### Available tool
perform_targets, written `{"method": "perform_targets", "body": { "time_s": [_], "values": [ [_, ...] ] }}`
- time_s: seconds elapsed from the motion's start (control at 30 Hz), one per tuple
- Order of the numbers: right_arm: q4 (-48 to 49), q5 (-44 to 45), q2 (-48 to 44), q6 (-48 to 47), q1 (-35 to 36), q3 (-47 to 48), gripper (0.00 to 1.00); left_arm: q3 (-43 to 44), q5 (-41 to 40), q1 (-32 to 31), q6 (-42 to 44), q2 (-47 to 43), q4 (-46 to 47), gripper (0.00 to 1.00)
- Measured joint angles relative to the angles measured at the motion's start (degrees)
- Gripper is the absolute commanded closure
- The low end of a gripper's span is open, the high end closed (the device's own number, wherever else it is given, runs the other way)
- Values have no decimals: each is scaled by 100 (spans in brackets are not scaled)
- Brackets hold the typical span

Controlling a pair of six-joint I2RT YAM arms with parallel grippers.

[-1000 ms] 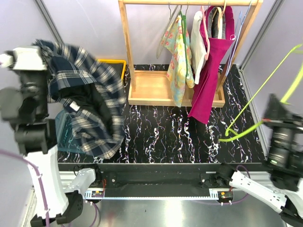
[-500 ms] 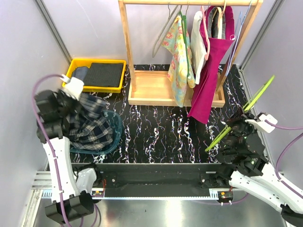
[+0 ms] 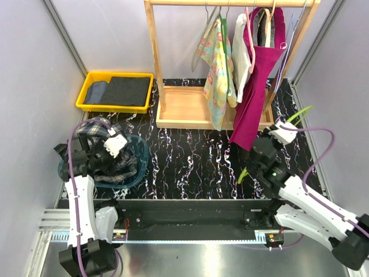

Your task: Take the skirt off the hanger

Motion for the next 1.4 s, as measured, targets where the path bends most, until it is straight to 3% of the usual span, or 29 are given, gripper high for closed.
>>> {"method": "perform_targets", "body": {
  "time_s": [0.03, 0.17, 0.3, 0.6, 0.73, 0.8, 0.93, 1.1, 1.27, 1.4],
  "values": [
    [-37, -42, 146, 59, -61, 0, 65, -57, 9, -4, 55, 0, -44, 1],
    [-476, -323, 481, 579, -407, 175, 48, -46, 13, -7, 35, 74, -138, 1],
    [-1241, -623, 483, 1429, -728, 540, 34, 710, 20, -7, -428, 271, -205, 1],
    [-2833, -1298, 170, 2503, -855, 920, 32, 3676, 638, -7, -2094, 254, 450, 1],
    [-3088, -2323, 389, 2345, -868, 2221, 40, 4262, 1121, -7, -3283, 234, 859, 1],
    [-3014, -2949, 686, 2190, -872, 3165, 45, 4312, 1416, -9, -3851, 262, 1062, 1],
    [-2929, -4286, 1178, 2037, -872, 4784, 44, 4009, 1847, -13, -4725, 315, 1379, 1],
    [-2811, -5775, 1744, 1799, -872, 6133, 45, 3265, 2017, -13, -5217, 251, 1438, 1],
    [-2723, -6616, 2765, 1547, -868, 7434, 44, 2785, 2184, -13, -5458, 26, 1412, 1],
    [-2721, -6647, 3807, 1233, -752, 8229, 42, 2618, 2267, -24, -5532, -203, 1434, 1]
  ]
}}
